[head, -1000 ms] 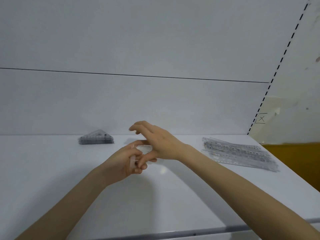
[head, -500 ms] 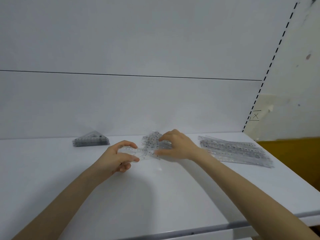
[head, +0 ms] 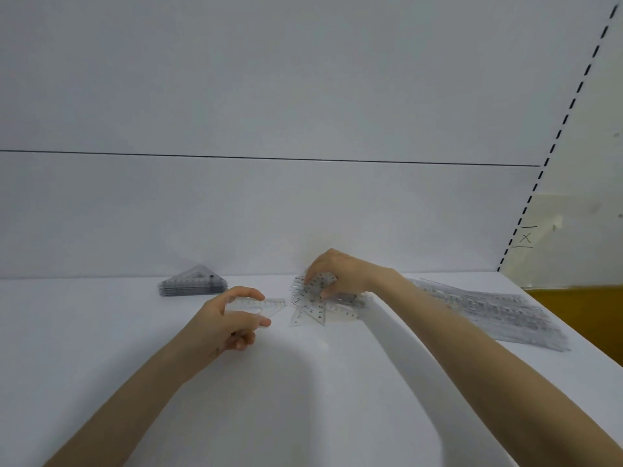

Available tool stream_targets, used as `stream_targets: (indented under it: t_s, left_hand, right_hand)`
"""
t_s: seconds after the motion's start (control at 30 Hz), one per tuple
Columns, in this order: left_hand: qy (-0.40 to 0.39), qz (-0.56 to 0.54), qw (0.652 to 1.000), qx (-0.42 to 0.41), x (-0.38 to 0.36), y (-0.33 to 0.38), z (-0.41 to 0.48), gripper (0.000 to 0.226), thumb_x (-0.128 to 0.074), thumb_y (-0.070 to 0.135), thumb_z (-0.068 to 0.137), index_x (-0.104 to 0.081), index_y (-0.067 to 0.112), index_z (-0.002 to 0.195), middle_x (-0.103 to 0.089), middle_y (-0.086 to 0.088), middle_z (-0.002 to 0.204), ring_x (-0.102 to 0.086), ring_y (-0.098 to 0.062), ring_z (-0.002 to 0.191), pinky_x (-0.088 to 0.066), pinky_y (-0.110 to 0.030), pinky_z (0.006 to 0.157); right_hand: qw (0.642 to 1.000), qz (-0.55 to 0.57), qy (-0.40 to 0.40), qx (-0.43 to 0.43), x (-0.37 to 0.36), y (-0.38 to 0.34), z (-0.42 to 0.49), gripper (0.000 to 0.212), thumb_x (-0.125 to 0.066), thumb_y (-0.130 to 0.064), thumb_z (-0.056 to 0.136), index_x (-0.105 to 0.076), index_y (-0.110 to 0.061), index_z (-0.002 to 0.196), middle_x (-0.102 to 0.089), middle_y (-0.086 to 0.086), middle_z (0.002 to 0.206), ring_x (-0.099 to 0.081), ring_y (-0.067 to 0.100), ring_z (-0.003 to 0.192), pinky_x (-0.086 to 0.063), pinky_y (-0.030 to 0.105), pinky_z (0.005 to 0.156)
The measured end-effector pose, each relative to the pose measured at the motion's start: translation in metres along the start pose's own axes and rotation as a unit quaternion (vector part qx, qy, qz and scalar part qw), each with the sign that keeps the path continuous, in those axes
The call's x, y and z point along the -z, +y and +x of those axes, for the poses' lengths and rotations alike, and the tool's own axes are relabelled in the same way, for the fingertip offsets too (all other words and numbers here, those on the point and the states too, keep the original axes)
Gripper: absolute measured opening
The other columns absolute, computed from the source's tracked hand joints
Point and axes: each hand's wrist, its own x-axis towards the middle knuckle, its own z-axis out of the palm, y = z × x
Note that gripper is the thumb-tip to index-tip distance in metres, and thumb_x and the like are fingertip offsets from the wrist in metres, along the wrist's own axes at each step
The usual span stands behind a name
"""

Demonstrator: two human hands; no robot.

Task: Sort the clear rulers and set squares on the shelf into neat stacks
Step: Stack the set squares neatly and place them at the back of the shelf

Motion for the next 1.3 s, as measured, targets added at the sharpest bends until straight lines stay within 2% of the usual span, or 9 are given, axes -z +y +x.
stream_targets:
  t_s: [0.17,0.27,0.47,0.6,0.8,1.0,1.1,1.23,1.3]
  left_hand:
    - [0.01,0.0,1.0,-0.004,0.004,0.001,0.004,0.066,-0.081,0.021,0.039,-0.062,0.01,0.102,-0.061,-0.027,0.09,-0.052,-0.02,0.051,-0.04,-0.023,0.042]
    - [0.001,-0.008,1.0,0.006,0.005,-0.001,0.007,0.061,-0.075,0.013,0.048,-0.061,0.011,0.107,-0.067,-0.029,0.097,-0.054,-0.019,0.053,-0.043,-0.023,0.048]
    - [-0.045,-0.065,0.997,0.015,0.005,-0.002,0.013,0.06,-0.057,-0.01,0.059,-0.06,0.013,0.114,-0.065,-0.031,0.107,-0.056,-0.023,0.066,-0.048,-0.023,0.054]
    - [-0.105,-0.115,0.988,0.023,-0.009,-0.001,0.017,0.067,-0.053,-0.019,0.056,-0.06,0.013,0.115,-0.062,-0.032,0.11,-0.055,-0.028,0.085,-0.046,-0.025,0.058]
    - [-0.102,-0.084,0.991,0.017,-0.029,0.004,0.012,0.057,-0.061,-0.005,0.065,-0.059,0.017,0.117,-0.067,-0.024,0.108,-0.057,-0.02,0.068,-0.044,-0.029,0.06]
    - [-0.082,-0.086,0.993,0.019,-0.035,0.003,0.01,0.05,-0.063,0.006,0.072,-0.06,0.026,0.118,-0.068,-0.027,0.103,-0.044,-0.019,0.058,-0.039,-0.024,0.05]
    - [-0.091,-0.077,0.993,0.022,-0.034,0.001,0.012,0.04,-0.057,-0.004,0.084,-0.063,0.024,0.112,-0.066,-0.029,0.098,-0.041,-0.017,0.053,-0.036,-0.023,0.048]
    - [-0.072,-0.082,0.994,0.031,-0.021,0.001,0.018,0.035,-0.044,-0.006,0.092,-0.063,0.02,0.105,-0.066,-0.03,0.095,-0.037,-0.016,0.049,-0.033,-0.022,0.044]
    - [-0.052,-0.087,0.994,0.032,-0.013,0.002,0.021,0.032,-0.042,-0.003,0.094,-0.063,0.019,0.104,-0.066,-0.029,0.092,-0.038,-0.016,0.049,-0.032,-0.022,0.043]
  right_hand:
    - [0.988,0.131,0.076,-0.01,0.0,0.011,-0.003,0.016,-0.068,-0.007,0.085,-0.067,-0.019,0.095,-0.065,-0.004,0.098,-0.056,0.008,0.092,-0.039,0.02,0.082]
    - [0.976,0.195,0.101,-0.013,0.003,0.014,-0.009,0.03,-0.069,-0.003,0.084,-0.06,-0.031,0.079,-0.064,-0.015,0.083,-0.058,-0.004,0.081,-0.042,0.02,0.084]
    - [0.931,0.345,0.12,0.009,0.027,-0.006,-0.031,0.013,-0.07,-0.003,0.084,-0.071,-0.016,0.086,-0.071,-0.008,0.082,-0.066,0.01,0.083,-0.052,0.027,0.088]
    - [0.931,0.341,0.122,0.034,0.016,-0.042,-0.036,0.009,-0.074,-0.007,0.082,-0.072,-0.015,0.086,-0.068,-0.014,0.074,-0.063,0.003,0.074,-0.048,0.019,0.079]
    - [0.924,0.318,0.212,0.014,-0.013,-0.065,-0.038,0.006,-0.076,-0.01,0.08,-0.071,-0.011,0.084,-0.066,-0.005,0.074,-0.057,-0.004,0.07,-0.037,0.007,0.067]
    - [0.935,0.21,0.286,-0.018,-0.02,-0.069,-0.041,0.016,-0.079,-0.026,0.076,-0.073,-0.019,0.089,-0.056,-0.018,0.078,-0.055,0.009,0.088,-0.045,0.026,0.079]
    - [0.944,0.137,0.301,-0.024,-0.023,-0.066,-0.041,0.024,-0.078,-0.034,0.077,-0.067,-0.017,0.09,-0.057,-0.014,0.087,-0.05,0.007,0.087,-0.041,0.025,0.077]
    - [0.911,0.194,0.35,-0.102,-0.006,-0.03,-0.053,0.01,-0.069,-0.024,0.086,-0.069,-0.014,0.089,-0.068,-0.007,0.085,-0.061,0.01,0.077,-0.046,0.024,0.072]
    - [0.92,0.183,0.314,-0.146,0.0,-0.007,-0.064,0.011,-0.067,-0.022,0.088,-0.072,-0.014,0.093,-0.071,-0.005,0.089,-0.062,0.012,0.08,-0.044,0.024,0.073]
